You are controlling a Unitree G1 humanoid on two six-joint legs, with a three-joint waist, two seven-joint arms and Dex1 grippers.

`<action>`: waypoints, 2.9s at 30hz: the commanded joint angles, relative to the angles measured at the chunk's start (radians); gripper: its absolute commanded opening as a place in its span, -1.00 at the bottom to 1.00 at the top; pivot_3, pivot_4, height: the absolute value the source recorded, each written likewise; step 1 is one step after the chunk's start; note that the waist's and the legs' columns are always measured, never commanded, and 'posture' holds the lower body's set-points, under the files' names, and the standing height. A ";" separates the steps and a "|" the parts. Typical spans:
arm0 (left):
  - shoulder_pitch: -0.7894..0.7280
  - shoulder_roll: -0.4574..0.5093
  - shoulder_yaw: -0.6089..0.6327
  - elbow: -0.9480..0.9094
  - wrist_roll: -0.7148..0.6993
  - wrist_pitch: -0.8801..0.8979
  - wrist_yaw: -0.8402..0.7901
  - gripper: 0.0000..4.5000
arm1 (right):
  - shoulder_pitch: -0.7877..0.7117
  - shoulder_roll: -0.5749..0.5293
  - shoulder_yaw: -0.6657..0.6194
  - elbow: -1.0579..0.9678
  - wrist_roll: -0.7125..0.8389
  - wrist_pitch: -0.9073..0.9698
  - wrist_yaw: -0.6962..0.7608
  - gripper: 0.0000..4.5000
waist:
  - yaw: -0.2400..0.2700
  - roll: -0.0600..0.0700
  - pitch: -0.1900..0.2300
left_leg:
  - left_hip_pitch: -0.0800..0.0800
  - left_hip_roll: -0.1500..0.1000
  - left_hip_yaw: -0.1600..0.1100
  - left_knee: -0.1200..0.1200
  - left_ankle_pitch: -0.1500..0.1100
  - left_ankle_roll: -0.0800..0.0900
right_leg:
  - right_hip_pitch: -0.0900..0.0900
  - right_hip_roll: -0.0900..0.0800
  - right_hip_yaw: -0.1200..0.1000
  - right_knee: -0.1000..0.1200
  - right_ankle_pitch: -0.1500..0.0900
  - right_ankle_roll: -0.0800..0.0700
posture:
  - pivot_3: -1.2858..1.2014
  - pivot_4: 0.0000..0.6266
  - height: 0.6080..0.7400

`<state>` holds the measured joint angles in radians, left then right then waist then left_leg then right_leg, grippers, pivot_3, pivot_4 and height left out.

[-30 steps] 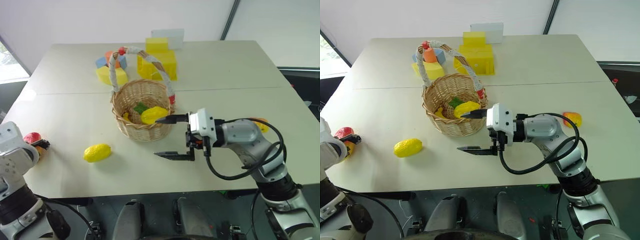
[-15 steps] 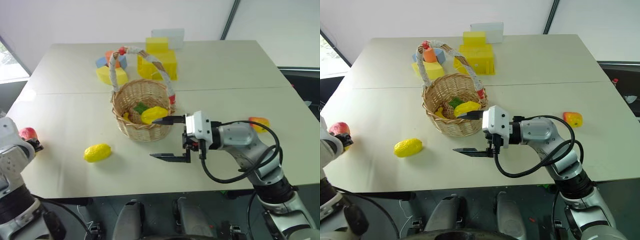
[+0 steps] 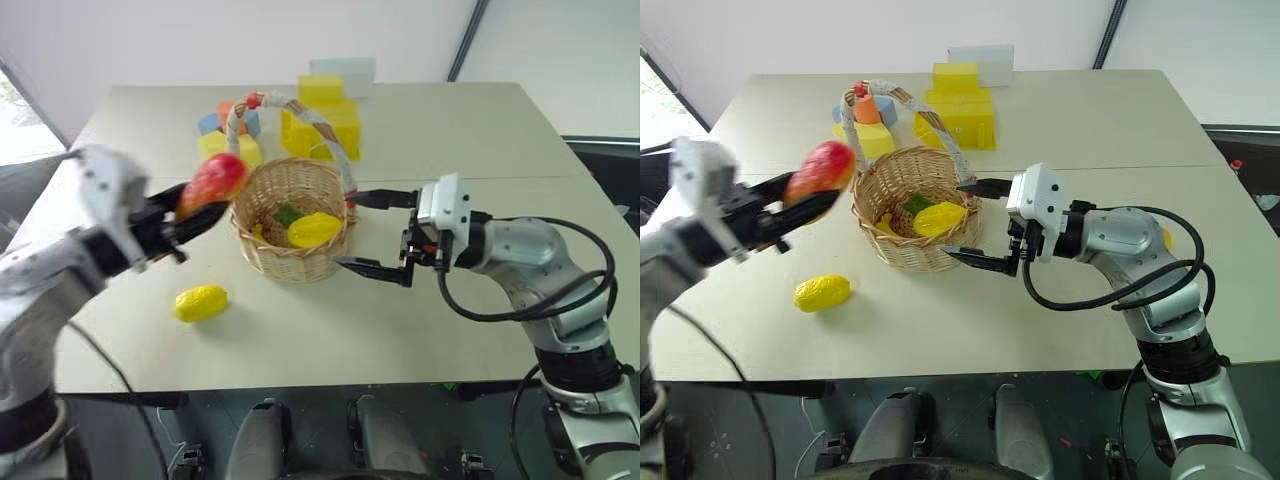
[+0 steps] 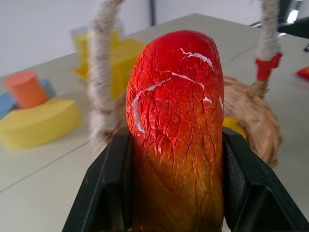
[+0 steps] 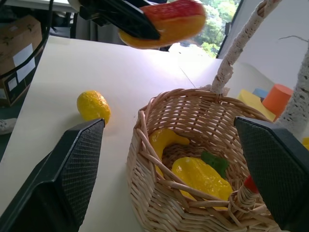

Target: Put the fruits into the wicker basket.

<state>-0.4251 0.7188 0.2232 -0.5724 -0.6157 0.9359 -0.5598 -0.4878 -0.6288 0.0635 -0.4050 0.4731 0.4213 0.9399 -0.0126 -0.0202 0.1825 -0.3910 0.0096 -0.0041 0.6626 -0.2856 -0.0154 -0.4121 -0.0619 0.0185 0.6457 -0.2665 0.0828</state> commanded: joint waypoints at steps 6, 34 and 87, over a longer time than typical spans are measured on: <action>-0.173 -0.055 -0.254 0.232 0.194 -0.165 -0.019 0.22 | 0.016 -0.013 -0.031 -0.087 0.002 0.028 -0.074 1.00 | -0.002 0.000 0.000 | -0.002 0.003 0.000 0.000 -0.001 0.001 | -0.004 0.008 0.000 0.001 0.000 0.001 | 0.03 -0.52 1.00; 0.362 0.507 -0.064 0.213 0.225 -0.333 -0.537 0.98 | 0.019 0.039 0.050 -0.059 -0.014 -0.017 -0.037 1.00 | 0.000 0.003 0.003 | -0.001 0.007 0.001 0.001 0.000 0.001 | -0.003 0.012 0.001 0.002 -0.003 -0.003 | 0.03 -0.52 1.00; -0.076 -0.181 -0.153 0.103 -0.073 -0.251 -0.243 0.99 | 0.287 -0.337 -0.238 0.124 -0.236 0.032 -0.123 1.00 | 0.003 0.000 0.004 | -0.001 0.006 0.001 0.004 -0.001 0.002 | -0.001 0.013 0.003 0.003 0.000 0.001 | 0.03 -0.52 1.00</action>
<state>-0.5147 0.5187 0.0700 -0.3910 -0.6343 0.6834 -0.7471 -0.2119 -0.9372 -0.1215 -0.3024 0.2702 0.4719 0.8152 -0.0097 -0.0204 0.1870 -0.3915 0.0152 -0.0032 0.6665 -0.2862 -0.0138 -0.4129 -0.0489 0.0216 0.6489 -0.2666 0.0840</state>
